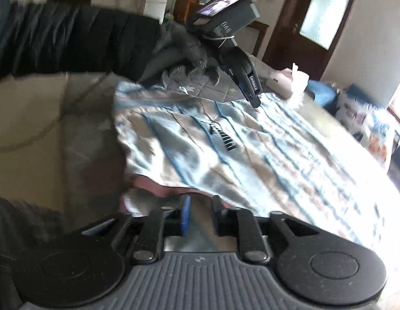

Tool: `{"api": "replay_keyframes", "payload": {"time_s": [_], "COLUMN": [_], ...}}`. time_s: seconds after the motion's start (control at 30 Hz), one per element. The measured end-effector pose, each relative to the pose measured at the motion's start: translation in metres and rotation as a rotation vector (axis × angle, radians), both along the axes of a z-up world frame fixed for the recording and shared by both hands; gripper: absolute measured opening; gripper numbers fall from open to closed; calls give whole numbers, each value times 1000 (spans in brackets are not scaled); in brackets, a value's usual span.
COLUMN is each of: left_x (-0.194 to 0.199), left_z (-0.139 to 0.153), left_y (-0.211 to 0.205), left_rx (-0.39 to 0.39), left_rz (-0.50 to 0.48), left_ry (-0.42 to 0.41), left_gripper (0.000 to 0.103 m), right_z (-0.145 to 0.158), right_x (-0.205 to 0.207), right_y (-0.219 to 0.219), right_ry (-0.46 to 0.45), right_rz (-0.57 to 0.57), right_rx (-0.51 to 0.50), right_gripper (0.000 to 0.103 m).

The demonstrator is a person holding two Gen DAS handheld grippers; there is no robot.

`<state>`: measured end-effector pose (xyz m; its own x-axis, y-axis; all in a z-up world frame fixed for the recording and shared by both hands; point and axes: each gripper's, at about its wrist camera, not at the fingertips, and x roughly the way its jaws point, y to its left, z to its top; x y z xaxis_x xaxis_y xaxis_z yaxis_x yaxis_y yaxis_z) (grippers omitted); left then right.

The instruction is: Fold towel

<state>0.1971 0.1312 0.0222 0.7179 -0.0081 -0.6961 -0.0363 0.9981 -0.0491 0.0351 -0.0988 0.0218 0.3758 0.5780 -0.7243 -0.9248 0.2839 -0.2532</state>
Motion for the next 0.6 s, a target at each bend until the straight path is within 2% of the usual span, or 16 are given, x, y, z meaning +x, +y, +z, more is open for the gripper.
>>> {"api": "replay_keyframes", "payload": {"time_s": [0.07, 0.17, 0.37, 0.47, 0.5, 0.6], "left_x": [5, 11, 15, 17, 17, 18], "left_z": [-2, -6, -14, -18, -18, -19], "left_y": [1, 2, 1, 0, 0, -2], "left_rx": [7, 13, 19, 24, 27, 41], "left_rz": [-1, -2, -7, -8, -6, 0], "left_ry": [10, 26, 44, 49, 47, 41], "left_gripper": [16, 16, 16, 16, 16, 15], "right_z": [-5, -12, -25, -28, -29, -28], "right_x": [0, 0, -6, -8, -7, -8], "right_y": [5, 11, 19, 25, 26, 27], "right_ry": [-77, -141, -254, -251, -241, -221], "right_rz": [45, 100, 228, 298, 305, 311], "right_rx": [-37, -77, -129, -147, -152, -151], "right_gripper": [30, 34, 32, 8, 4, 1]}}
